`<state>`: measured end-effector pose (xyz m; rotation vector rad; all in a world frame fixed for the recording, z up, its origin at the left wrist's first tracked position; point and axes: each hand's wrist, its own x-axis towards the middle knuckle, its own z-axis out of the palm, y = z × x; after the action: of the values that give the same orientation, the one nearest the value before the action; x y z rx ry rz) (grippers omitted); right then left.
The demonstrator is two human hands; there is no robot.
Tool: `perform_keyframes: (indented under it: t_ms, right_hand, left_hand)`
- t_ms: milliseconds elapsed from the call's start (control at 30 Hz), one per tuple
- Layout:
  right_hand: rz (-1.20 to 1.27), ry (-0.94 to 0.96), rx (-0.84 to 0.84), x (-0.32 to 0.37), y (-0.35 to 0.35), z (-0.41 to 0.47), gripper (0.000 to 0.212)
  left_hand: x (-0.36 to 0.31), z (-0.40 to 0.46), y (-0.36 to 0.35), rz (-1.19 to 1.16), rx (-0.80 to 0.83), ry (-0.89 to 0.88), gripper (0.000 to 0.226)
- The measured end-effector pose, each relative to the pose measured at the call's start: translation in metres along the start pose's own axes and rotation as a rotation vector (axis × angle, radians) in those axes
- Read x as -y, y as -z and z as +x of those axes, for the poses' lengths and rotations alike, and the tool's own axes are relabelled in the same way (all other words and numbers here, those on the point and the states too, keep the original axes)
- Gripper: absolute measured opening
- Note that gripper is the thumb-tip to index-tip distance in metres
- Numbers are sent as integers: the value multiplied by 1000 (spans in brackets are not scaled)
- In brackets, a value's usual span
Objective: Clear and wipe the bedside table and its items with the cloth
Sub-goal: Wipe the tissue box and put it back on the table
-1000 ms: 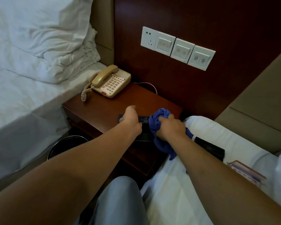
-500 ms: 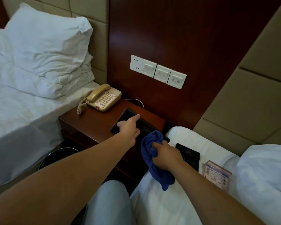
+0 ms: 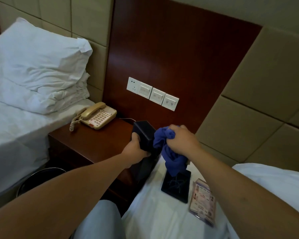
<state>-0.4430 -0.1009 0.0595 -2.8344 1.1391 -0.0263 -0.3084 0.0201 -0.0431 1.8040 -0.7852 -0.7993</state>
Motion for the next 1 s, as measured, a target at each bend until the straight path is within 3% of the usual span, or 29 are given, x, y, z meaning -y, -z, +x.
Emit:
perform_keyframes:
  t_ms: [200, 400, 567, 767, 1000]
  right_hand:
    - [-50, 91, 10, 46, -10, 16, 25]
    - [-300, 225, 77, 84, 2, 53, 16]
    - [-357, 217, 71, 102, -6, 90, 16]
    - [-186, 116, -28, 112, -26, 125, 28]
    - [-165, 86, -100, 113, -33, 103, 34]
  left_hand:
    - [24, 12, 22, 117, 80, -54, 71]
    - [38, 34, 41, 306, 149, -100, 119]
    - [44, 39, 40, 390, 179, -157, 123]
    - [50, 21, 33, 462, 219, -141, 120]
    - [44, 14, 33, 496, 198, -117, 121]
